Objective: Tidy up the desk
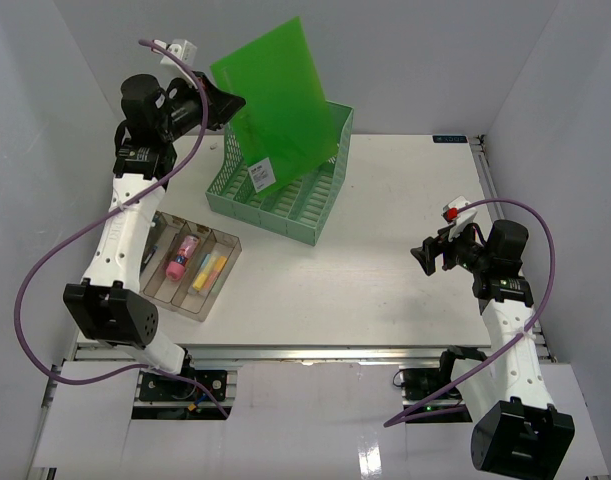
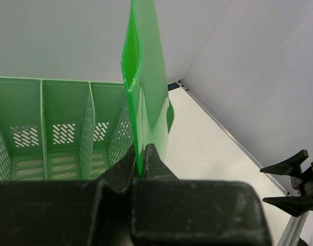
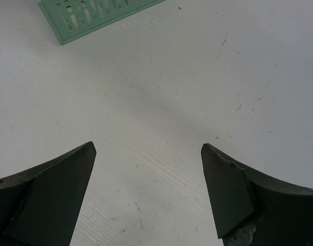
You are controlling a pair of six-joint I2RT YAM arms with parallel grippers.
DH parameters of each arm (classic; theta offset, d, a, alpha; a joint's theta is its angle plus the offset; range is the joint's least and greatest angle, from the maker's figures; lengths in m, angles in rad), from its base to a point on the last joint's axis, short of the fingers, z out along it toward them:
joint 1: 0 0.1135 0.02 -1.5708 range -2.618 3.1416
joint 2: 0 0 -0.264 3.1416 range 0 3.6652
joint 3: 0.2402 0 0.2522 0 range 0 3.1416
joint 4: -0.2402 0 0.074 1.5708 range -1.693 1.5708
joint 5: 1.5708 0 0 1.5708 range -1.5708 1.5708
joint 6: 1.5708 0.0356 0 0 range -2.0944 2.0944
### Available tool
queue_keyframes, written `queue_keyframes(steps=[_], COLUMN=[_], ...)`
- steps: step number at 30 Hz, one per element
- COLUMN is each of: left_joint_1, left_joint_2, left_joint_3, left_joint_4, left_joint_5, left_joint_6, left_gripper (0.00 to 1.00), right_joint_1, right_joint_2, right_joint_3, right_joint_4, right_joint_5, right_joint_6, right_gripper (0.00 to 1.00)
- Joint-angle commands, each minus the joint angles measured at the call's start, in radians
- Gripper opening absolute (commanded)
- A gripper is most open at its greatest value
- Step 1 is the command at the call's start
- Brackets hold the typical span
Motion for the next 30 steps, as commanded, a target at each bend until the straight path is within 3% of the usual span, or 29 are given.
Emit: queue_keyframes(steps=[1,10,30], left_joint_1=[-0.027,-0.170,-0.165], left_joint_2=[-0.017,-0.041,-0.068], left_joint_3=[0.045,-0.032,0.047], left_joint_4=[0.020,0.037,-0.077], left_joint_5=[0.000,-0.102,-0.279], left_joint_6=[0.039,0.122,0.280], left_gripper=[0.00,0.00,0.00], right_joint_1=[-0.005,-0.006,-0.007], right_joint_2=[0.004,0.004,0.001], right_joint_3=[-0.006,-0.005,-0.004], right_joint_4=[0.039,0.038,0.036], right_joint_5=[-0.015,-0.015,-0.016], right_joint_6=[-0.002,-0.002,-0.004], right_gripper=[0.90,0.90,0.90])
